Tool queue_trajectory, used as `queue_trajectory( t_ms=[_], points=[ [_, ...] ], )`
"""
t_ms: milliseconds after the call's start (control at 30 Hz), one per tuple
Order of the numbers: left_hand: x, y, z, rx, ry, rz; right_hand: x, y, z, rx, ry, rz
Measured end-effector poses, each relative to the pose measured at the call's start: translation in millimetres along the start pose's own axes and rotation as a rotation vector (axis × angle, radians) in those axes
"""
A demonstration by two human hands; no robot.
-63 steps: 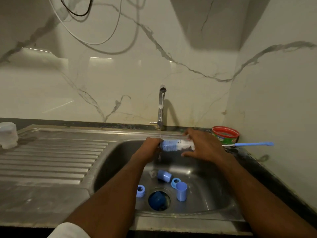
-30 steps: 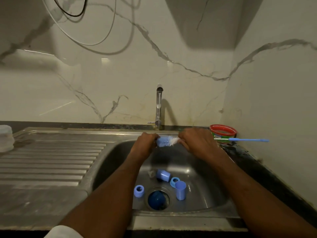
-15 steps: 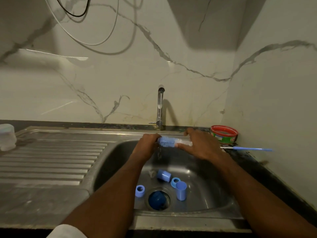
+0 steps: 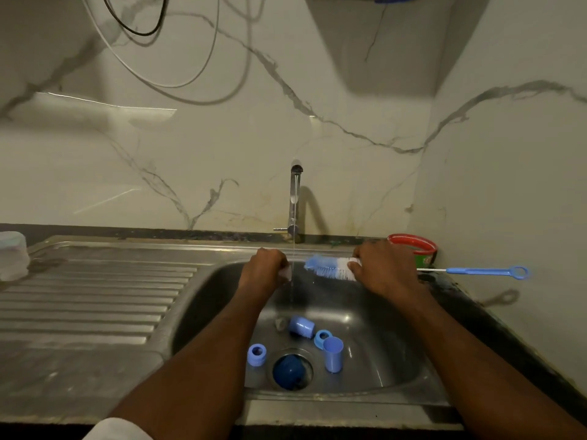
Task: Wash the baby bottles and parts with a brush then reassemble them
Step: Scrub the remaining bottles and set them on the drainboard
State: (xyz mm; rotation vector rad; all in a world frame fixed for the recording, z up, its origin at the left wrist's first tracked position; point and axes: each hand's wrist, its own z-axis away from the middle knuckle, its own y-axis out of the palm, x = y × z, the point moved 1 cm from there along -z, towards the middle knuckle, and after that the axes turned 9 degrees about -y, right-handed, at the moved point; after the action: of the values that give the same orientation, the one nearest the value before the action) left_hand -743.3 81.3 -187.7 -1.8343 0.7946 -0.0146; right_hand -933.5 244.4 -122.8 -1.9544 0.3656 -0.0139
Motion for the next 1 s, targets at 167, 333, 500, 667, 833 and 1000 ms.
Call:
queue_trajectory(
  t_ms=[167,333,500,667,833,1000],
  points=[
    [-9.7,0.1,6.1,-0.065,0.007,-0.059,11.0,2.4,2.5,0.02,0.023,-0.038],
    [-10.5,3.8,9.8,-0.055,0.001,-0.017,11.7,6.1,7.2,0.083,0.026,-0.034],
    [-16.8,15.2,7.4,0.058,-0.141,0.298,14.3,9.1,9.8,0.085,0.035,-0.037],
    [-15.5,16.1,5.4,0.032,-0.297,0.502,16.8,10.4,9.9,0.087,0.028,-0.026],
    [-13.6,16.9,2.7,-0.016,-0.302,0.508,17.0,11.9,8.9,0.105,0.035,-0.027],
    [-12.1,16.6,-1.0,-0.043,-0.244,0.466,14.8,12.6,7.7,0.099,0.051,-0.043]
  ],
)
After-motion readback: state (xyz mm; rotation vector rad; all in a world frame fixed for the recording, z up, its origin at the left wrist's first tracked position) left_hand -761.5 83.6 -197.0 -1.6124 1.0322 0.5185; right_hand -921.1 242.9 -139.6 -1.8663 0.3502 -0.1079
